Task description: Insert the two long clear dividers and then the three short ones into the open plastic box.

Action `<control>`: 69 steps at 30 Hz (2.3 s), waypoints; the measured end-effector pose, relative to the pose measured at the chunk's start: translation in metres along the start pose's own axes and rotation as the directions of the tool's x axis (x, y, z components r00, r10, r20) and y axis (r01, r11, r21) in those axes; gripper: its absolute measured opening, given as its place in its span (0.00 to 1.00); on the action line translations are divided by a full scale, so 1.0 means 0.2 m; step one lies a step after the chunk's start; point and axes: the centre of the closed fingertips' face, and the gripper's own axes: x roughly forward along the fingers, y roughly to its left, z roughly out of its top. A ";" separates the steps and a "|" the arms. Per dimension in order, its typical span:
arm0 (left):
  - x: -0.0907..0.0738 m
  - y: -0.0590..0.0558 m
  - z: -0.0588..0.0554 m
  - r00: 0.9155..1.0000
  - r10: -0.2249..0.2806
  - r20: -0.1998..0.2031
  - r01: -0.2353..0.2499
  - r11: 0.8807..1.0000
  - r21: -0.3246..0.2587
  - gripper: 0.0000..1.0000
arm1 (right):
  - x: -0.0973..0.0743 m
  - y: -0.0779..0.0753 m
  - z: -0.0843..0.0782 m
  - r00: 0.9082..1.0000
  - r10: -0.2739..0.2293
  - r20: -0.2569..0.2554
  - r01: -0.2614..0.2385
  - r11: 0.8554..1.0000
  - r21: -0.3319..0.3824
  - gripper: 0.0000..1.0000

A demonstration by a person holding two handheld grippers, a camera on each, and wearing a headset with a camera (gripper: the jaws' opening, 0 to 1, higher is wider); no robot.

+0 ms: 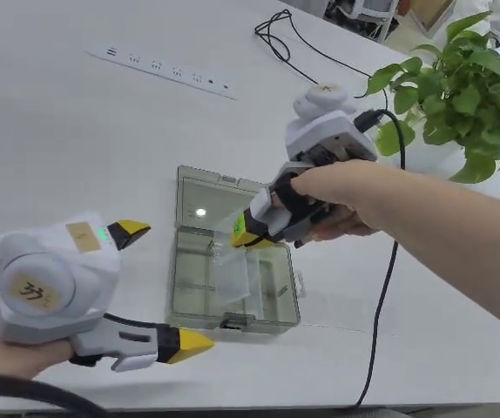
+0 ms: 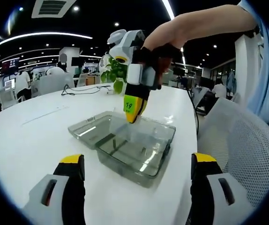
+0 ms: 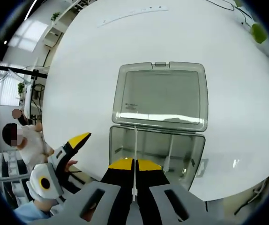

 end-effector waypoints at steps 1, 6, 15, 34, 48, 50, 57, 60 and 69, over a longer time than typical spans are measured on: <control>0.00 0.00 0.00 1.000 0.000 0.000 0.000 1.000 -0.001 0.96 | 0.00 0.00 0.00 1.000 0.006 0.000 -0.006 1.000 0.010 0.01; 0.00 0.00 -0.01 1.000 -0.001 0.003 0.001 1.000 -0.004 0.96 | 0.00 0.00 -0.01 1.000 0.004 -0.015 -0.003 0.999 0.046 0.01; -0.01 0.01 -0.01 1.000 0.006 0.013 -0.005 1.000 -0.013 0.95 | 0.00 0.02 -0.05 1.000 0.001 -0.024 0.000 0.999 0.055 0.01; -0.03 0.01 -0.04 1.000 0.010 0.013 -0.010 0.999 -0.033 0.94 | 0.05 0.01 -0.07 0.998 -0.039 -0.056 0.041 0.999 0.036 0.01; -0.03 0.01 -0.05 1.000 0.015 0.011 -0.014 0.999 -0.041 0.93 | 0.07 -0.03 -0.05 0.997 -0.052 -0.058 0.054 0.998 0.030 0.01; -0.03 0.01 -0.05 1.000 0.013 0.011 -0.012 0.999 -0.046 0.92 | 0.07 -0.03 -0.05 0.997 -0.052 -0.058 0.054 0.998 0.027 0.01; -0.03 0.01 -0.06 1.000 0.016 0.010 -0.015 0.999 -0.052 0.92 | 0.08 -0.03 -0.05 0.996 -0.061 -0.060 0.062 0.998 0.022 0.01; -0.04 0.01 -0.06 1.000 0.016 0.004 -0.016 0.998 -0.053 0.92 | 0.08 -0.03 -0.05 0.996 -0.064 -0.061 0.066 0.998 0.019 0.01; -0.04 0.01 -0.07 1.000 0.017 0.002 -0.016 0.998 -0.062 0.91 | 0.08 0.00 -0.10 0.995 -0.077 -0.061 0.077 0.997 0.010 0.01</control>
